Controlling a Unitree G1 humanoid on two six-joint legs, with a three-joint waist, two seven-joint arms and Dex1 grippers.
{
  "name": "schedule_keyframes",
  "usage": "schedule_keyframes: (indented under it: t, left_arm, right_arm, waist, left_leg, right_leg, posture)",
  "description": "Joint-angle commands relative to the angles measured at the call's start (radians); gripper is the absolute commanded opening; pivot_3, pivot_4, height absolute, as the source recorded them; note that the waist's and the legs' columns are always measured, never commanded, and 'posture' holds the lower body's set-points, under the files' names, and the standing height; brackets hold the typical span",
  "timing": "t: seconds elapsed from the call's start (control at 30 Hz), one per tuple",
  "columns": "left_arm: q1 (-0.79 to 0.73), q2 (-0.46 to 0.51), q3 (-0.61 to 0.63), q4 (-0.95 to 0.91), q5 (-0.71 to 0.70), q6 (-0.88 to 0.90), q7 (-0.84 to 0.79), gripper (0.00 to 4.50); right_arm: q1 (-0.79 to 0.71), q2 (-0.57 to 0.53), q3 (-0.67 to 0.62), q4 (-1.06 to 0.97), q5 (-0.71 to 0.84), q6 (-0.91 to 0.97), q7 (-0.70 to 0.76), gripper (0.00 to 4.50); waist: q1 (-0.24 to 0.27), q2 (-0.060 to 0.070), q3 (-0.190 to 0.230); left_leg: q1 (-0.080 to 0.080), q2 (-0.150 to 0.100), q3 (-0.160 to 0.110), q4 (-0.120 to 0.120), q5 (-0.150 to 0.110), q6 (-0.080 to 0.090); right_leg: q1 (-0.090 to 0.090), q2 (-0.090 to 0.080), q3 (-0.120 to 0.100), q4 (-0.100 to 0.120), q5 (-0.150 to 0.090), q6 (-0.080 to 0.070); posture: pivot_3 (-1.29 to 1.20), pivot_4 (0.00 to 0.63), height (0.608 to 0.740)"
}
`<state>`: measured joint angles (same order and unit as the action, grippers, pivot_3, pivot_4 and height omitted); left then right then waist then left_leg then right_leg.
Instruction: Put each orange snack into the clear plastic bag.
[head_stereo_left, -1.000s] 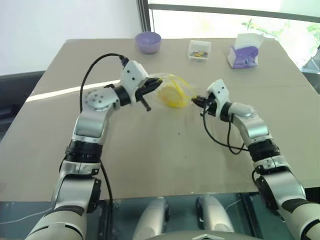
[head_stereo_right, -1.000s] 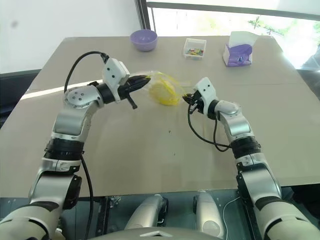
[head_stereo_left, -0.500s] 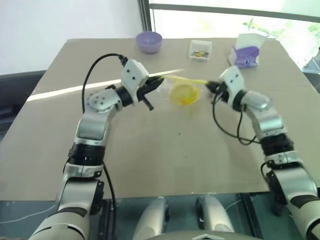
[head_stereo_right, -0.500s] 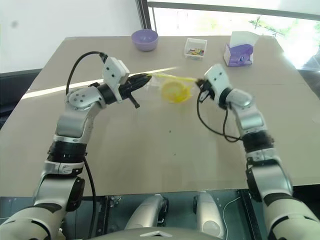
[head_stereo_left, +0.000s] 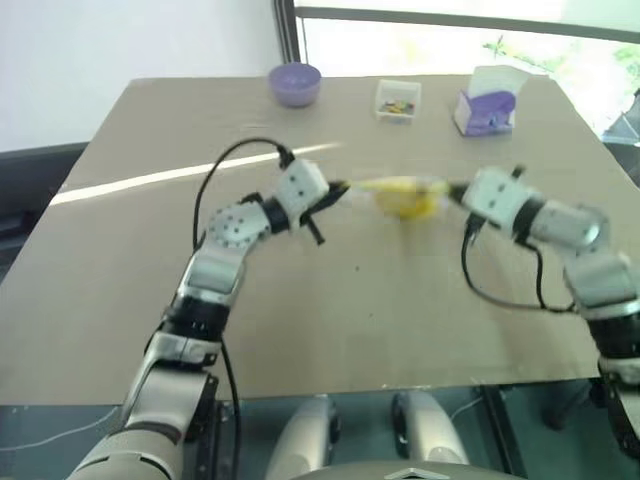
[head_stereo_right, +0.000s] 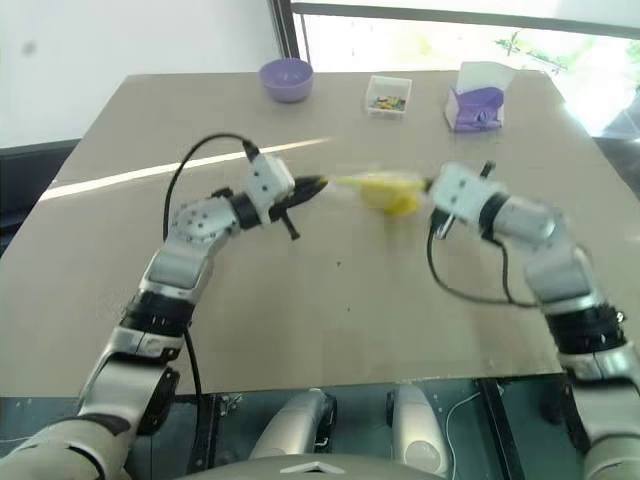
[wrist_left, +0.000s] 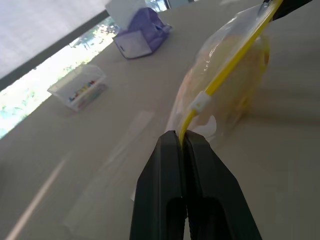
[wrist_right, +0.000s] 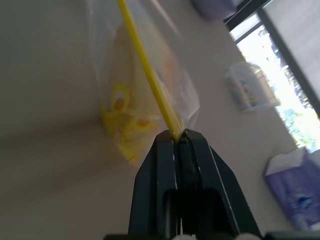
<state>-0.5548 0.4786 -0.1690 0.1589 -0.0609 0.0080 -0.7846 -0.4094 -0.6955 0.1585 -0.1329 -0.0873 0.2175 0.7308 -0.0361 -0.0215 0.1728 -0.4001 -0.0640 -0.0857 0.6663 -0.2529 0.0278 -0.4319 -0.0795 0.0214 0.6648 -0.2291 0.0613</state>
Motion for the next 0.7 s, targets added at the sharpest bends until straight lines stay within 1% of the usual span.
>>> schedule_keyframes:
  t: [0.03,0.07,0.17,0.3,0.33,0.43,0.53,0.7]
  left_arm:
    - [0.055,0.048,0.033,-0.093,0.001,-0.001,-0.009,0.00]
    - [0.071,0.050,0.035,-0.110,-0.004,0.006,-0.012,0.00]
    - [0.099,0.059,0.045,-0.154,-0.015,0.018,-0.020,0.00]
    - [0.132,0.078,0.052,-0.194,-0.002,-0.033,-0.011,0.00]
    - [0.143,0.081,0.052,-0.202,0.006,-0.053,-0.006,0.00]
    - [0.176,0.082,0.050,-0.219,0.040,-0.120,0.021,0.00]
    - [0.197,0.078,0.040,-0.222,0.081,-0.185,0.048,0.00]
    - [0.215,0.077,0.036,-0.235,0.108,-0.217,0.065,0.00]
  right_arm:
    - [0.092,-0.012,-0.027,-0.111,-0.001,0.060,-0.009,0.04]
    - [0.122,-0.010,-0.023,-0.130,0.003,0.074,-0.005,0.04]
    - [0.176,-0.011,-0.037,-0.173,0.006,0.075,-0.015,0.90]
    - [0.233,-0.034,-0.092,-0.276,0.015,0.063,-0.023,2.83]
    - [0.242,-0.043,-0.108,-0.309,0.032,0.052,-0.009,2.83]
    - [0.215,-0.016,-0.140,-0.421,0.116,0.104,0.005,2.83]
    - [0.111,0.057,-0.031,-0.424,0.083,0.118,-0.021,2.83]
    - [0.028,0.129,0.128,-0.356,-0.009,0.075,-0.027,2.83]
  waist:
    - [0.001,0.000,0.000]
    - [0.004,0.000,0.000]
    - [0.009,0.000,0.000]
    - [0.017,0.000,0.000]
    - [0.021,0.000,0.000]
    - [0.022,0.000,0.000]
    - [0.020,0.000,0.000]
    - [0.026,0.000,0.000]
  left_leg:
    - [0.000,0.000,0.000,0.000,0.000,0.000]
    - [0.001,0.001,0.000,0.001,0.000,0.000]
    - [0.001,0.001,-0.001,0.001,-0.002,0.003]
    - [0.002,0.000,-0.001,0.001,-0.002,0.003]
    - [0.002,0.001,-0.001,0.001,-0.002,0.003]
    - [0.002,0.001,-0.001,0.001,-0.001,0.001]
    - [0.003,0.002,0.000,0.001,-0.002,0.003]
    - [0.002,0.001,-0.002,0.001,-0.002,0.003]
  right_leg:
    - [0.000,0.000,0.000,0.000,0.000,0.000]
    - [0.001,0.000,-0.001,0.000,0.000,0.000]
    - [0.002,0.000,-0.001,0.000,0.000,0.000]
    - [0.002,0.000,-0.001,0.000,0.000,0.000]
    - [0.002,0.000,-0.001,0.000,0.000,0.000]
    - [0.003,0.000,-0.001,-0.001,0.000,0.000]
    - [0.003,0.001,-0.001,-0.001,0.000,0.000]
    - [0.004,0.001,-0.003,-0.002,0.000,0.000]
  posture:
    - [0.00,0.150,0.740]
    - [0.00,0.150,0.740]
    - [0.00,0.150,0.740]
    - [0.00,0.150,0.740]
    - [0.00,0.150,0.740]
    - [0.00,0.150,0.740]
    - [0.00,0.150,0.740]
    - [0.00,0.150,0.740]
